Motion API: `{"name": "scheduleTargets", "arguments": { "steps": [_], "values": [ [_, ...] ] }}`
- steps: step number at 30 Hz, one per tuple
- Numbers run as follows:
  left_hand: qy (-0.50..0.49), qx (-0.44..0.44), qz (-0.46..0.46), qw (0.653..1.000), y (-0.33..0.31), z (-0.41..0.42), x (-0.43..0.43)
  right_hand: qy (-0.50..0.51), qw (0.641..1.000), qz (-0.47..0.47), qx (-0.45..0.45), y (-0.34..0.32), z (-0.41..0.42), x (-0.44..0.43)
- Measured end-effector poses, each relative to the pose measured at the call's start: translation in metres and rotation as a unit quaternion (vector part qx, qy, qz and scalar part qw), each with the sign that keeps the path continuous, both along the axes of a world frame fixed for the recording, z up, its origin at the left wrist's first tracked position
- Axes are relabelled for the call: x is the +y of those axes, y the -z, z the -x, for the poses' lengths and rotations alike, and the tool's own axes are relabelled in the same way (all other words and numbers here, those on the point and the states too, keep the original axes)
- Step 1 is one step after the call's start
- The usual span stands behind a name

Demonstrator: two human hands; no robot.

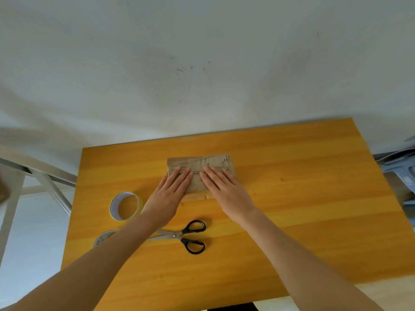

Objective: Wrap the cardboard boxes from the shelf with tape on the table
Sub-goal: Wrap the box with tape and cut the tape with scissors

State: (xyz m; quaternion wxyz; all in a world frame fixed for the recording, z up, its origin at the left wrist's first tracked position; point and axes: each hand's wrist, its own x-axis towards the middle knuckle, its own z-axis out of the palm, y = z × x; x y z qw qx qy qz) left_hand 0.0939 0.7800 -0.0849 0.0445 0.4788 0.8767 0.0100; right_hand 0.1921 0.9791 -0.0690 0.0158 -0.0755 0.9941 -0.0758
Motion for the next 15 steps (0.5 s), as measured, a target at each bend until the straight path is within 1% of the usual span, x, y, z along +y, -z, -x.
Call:
{"name": "scheduleTargets", "arguments": {
  "steps": [5, 8, 11, 13, 15],
  "values": [
    [0.003, -0.010, 0.017, 1.000, -0.003, 0.002, 0.021, 0.030, 0.999, 0.009, 0.007, 0.001, 0.000, 0.015],
    [0.021, 0.014, 0.021, 0.999, -0.006, 0.001, 0.036, 0.033, 0.999, 0.003, -0.003, 0.000, -0.005, 0.028],
    [0.049, 0.041, 0.017, 0.998, -0.006, -0.002, 0.064, 0.060, 0.998, 0.002, 0.024, -0.001, -0.016, 0.048],
    [0.073, 0.057, 0.016, 0.996, -0.006, -0.002, 0.089, 0.079, 0.997, -0.004, 0.014, 0.002, -0.025, 0.068],
    [0.099, 0.054, 0.017, 0.993, -0.008, -0.001, 0.117, 0.100, 0.995, -0.020, 0.010, 0.001, -0.033, 0.092]
  ]
}}
